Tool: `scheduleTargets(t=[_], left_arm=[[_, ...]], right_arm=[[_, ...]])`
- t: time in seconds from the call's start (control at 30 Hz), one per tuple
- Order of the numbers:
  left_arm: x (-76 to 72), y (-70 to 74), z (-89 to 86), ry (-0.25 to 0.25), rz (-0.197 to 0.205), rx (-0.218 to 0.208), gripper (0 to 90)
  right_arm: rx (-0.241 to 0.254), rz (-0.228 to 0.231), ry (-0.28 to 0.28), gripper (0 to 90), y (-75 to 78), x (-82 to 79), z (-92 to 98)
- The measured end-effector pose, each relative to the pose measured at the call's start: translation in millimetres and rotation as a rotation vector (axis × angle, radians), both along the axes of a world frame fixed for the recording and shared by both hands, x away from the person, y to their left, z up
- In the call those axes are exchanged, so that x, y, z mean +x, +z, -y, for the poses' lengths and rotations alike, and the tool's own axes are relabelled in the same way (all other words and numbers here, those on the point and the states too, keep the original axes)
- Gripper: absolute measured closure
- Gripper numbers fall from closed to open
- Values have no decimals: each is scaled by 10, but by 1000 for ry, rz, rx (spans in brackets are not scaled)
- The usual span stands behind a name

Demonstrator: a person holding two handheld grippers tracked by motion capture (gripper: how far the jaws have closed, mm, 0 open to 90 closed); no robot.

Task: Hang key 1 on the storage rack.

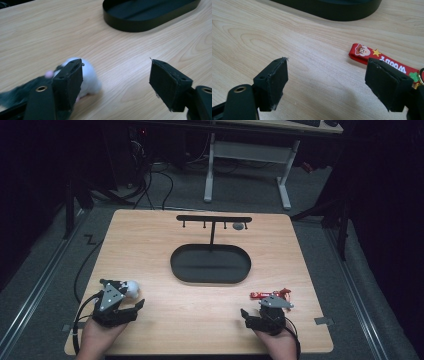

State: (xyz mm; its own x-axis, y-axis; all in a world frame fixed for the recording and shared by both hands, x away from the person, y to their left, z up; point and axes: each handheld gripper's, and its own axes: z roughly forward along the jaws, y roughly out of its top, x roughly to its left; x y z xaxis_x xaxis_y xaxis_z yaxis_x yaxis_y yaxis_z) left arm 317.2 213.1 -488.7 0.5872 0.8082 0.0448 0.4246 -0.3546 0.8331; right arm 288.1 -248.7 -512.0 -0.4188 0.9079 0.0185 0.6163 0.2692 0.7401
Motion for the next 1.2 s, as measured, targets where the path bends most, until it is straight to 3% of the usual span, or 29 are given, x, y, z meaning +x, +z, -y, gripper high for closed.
scheduleTargets(t=[0.1, 0.37, 0.6, 0.93, 1.2], left_arm=[[27, 8, 96, -20, 0, -13, 270], [26, -24, 262, -63, 0, 6, 273], [0, -84, 307, -79, -1, 14, 277], [-51, -156, 368, -132, 18, 87, 275], [-56, -196, 339, -149, 17, 79, 269]], right_arm=[[-7, -12, 7, 201, 8, -1, -16], [-32, -52, 17, 215, -1, -3, -40], [-27, -93, 15, 215, 19, 10, -22], [-59, -133, 19, 223, 49, 37, -74], [-54, -184, 5, 218, 141, 108, -59]])
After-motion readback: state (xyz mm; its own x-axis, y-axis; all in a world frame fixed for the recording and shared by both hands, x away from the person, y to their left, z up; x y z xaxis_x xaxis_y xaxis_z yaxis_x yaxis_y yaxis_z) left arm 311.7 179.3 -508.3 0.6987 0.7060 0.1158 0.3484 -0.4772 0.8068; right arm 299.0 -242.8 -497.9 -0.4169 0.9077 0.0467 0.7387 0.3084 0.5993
